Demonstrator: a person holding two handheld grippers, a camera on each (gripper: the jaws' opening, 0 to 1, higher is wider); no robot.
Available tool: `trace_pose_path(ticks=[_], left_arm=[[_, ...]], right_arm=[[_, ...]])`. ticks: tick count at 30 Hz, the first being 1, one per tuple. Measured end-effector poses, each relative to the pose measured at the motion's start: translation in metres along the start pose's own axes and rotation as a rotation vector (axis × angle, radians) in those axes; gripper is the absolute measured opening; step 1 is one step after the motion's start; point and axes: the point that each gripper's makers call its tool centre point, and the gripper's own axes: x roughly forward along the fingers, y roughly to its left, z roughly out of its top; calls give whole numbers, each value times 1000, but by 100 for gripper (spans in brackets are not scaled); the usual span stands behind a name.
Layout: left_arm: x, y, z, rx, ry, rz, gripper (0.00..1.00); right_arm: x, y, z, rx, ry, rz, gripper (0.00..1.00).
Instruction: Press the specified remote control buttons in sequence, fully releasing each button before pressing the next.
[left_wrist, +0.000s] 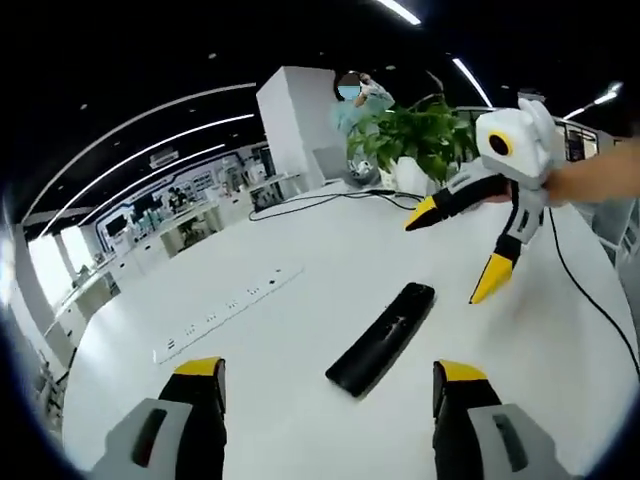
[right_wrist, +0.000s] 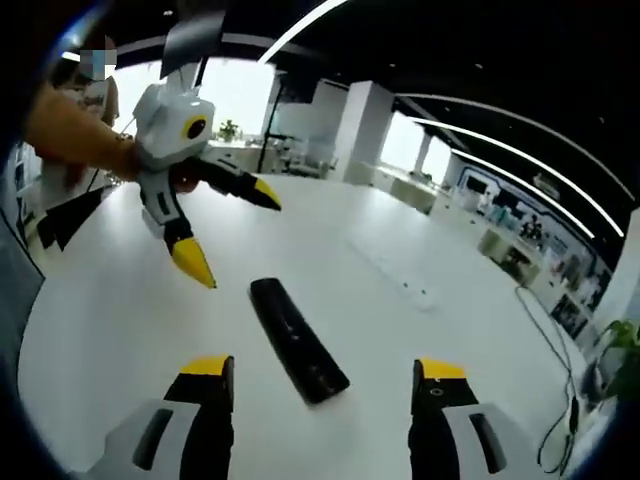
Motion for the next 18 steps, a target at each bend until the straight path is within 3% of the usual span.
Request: trace_pose_path(ticks=[8, 13, 18], left_arm=[[-24, 9, 9, -93, -65, 178, 85], [-45, 4, 19, -147, -112, 252, 84], [-72, -2, 26, -135, -125, 306, 86]], right_arm=[[-30, -7, -1, 73, -29, -132, 75], [-53, -12, 3, 129, -61, -215, 76], [-75, -13, 5, 147, -55, -251, 78]])
